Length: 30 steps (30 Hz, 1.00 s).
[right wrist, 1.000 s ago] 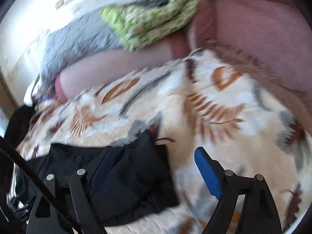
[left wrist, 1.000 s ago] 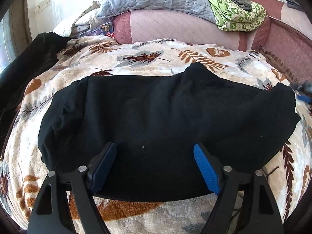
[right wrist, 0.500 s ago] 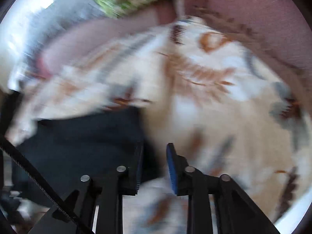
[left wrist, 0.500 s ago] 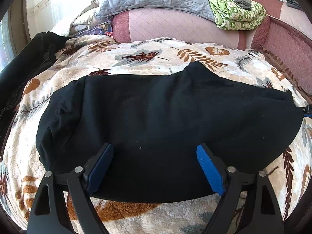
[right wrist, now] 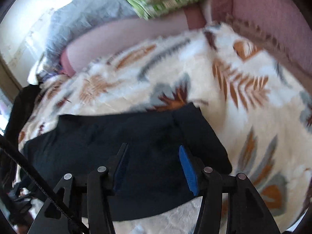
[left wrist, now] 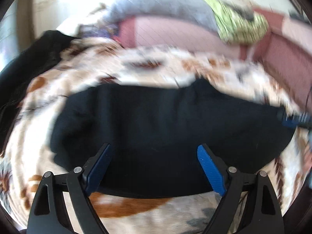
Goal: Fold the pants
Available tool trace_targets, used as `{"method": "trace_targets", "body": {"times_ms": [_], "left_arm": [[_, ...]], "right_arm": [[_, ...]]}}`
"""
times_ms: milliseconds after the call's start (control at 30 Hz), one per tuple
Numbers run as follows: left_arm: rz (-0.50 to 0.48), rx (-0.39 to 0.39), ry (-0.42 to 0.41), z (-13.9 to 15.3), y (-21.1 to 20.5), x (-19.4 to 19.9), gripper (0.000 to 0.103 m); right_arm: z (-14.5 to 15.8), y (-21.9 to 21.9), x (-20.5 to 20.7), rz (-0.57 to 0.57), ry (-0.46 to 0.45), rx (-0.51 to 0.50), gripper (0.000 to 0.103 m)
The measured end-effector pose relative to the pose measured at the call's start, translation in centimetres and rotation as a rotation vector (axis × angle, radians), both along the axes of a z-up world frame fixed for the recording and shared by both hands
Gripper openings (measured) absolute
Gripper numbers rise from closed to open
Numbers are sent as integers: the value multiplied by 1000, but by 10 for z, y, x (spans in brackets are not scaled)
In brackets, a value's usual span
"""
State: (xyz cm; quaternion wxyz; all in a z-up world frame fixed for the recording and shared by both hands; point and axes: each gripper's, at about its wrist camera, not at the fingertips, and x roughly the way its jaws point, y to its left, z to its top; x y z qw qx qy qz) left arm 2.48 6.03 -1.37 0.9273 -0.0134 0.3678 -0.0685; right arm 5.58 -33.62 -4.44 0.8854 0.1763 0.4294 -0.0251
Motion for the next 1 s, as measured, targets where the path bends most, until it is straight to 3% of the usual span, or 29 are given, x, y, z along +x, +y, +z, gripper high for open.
{"method": "trace_targets", "body": {"times_ms": [133,233,333,467,533,733,900,1000], "left_arm": [[222,-108,-67,21,66,-1,88],[354,-155,-22,17,104,4,88],[439,-199,35,6,123,8,88],[450,-179,209,-26,128,24,88],[451,-174,189,-21,128,20,85],[482,-324,148,-13,150,4,82],[577,-300,75,2,167,-4,82],[573,-323,51,6,170,-7,83]], "right_arm": [[-4,2,1,26,16,-92,56],[9,15,3,47,38,-202,57],[38,37,-4,59,-29,-269,60],[70,88,4,221,-83,-175,68],[76,130,17,348,-66,-126,71],[68,250,56,620,68,-4,71],[66,312,62,707,79,-81,71],[60,325,63,718,79,-110,72]]}}
